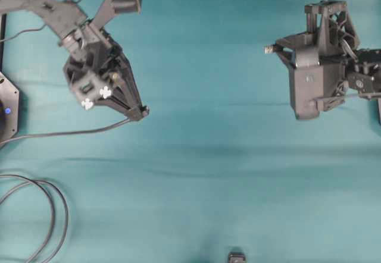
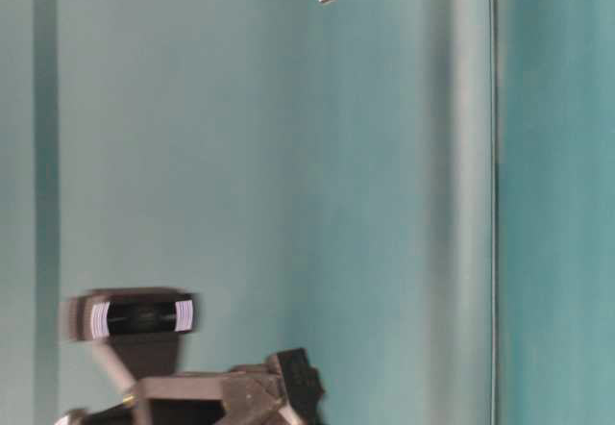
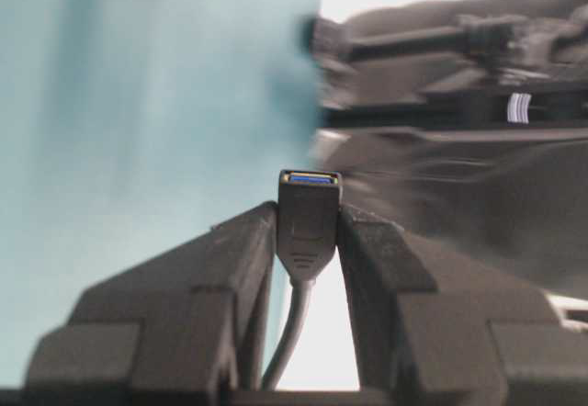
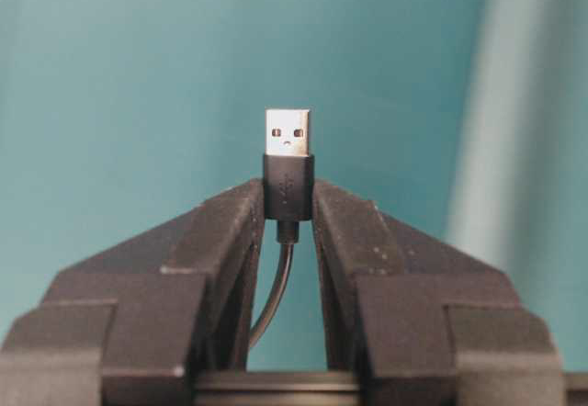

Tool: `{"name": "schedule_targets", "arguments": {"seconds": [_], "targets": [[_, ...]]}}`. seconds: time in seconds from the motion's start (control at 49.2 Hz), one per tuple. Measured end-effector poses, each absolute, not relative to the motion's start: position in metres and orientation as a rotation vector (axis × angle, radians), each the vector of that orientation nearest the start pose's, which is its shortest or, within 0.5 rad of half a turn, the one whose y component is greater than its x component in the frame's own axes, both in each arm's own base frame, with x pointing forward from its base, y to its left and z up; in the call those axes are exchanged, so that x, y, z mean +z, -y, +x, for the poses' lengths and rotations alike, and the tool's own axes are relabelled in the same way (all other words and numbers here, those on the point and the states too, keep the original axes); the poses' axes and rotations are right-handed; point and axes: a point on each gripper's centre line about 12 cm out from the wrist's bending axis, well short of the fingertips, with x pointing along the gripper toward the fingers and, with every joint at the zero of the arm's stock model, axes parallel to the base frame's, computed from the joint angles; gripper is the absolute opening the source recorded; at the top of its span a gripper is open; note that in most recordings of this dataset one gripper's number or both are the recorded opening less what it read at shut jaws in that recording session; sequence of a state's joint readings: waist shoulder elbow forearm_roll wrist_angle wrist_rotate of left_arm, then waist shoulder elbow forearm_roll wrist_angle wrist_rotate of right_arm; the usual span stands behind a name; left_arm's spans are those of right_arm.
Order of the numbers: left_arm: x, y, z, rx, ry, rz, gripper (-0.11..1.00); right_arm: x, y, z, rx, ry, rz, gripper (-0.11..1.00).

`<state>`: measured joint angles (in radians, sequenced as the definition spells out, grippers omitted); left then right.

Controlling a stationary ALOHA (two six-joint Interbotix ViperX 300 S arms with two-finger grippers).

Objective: Insert the USB using both arms.
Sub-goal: 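Lift both held connectors and raise them toward each other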

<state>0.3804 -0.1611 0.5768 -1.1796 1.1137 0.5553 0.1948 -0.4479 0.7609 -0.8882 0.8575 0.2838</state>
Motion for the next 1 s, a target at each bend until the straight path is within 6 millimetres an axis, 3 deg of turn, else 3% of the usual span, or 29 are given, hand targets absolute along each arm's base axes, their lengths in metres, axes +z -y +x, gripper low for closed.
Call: {"name": "schedule_targets", "arguments": {"seconds": [0.183,0.407,0.63,0.996], "targets": [[0.231,-0.044,0.337,-0.576,-0.881,-1.113,0.26,0.25,0.013,0.269,-0.252,-0.937,-0.928,0.19],[0.216,-0.072,0.348,-0.665,-0.808,-1.178,0.26,0.247,0.013,0.265,-0.319,-0.881,-1.043,0.19],[0.22,-0.083,0.37,-0.815,-0.759,-1.237,0.26,0.24,0.004,0.278,-0.366,-0.811,-1.217,0.19],[0.2,-0.102,0.402,-0.863,-0.761,-1.249,0.26,0.227,-0.002,0.295,-0.358,-0.769,-1.371,0.19]]}}
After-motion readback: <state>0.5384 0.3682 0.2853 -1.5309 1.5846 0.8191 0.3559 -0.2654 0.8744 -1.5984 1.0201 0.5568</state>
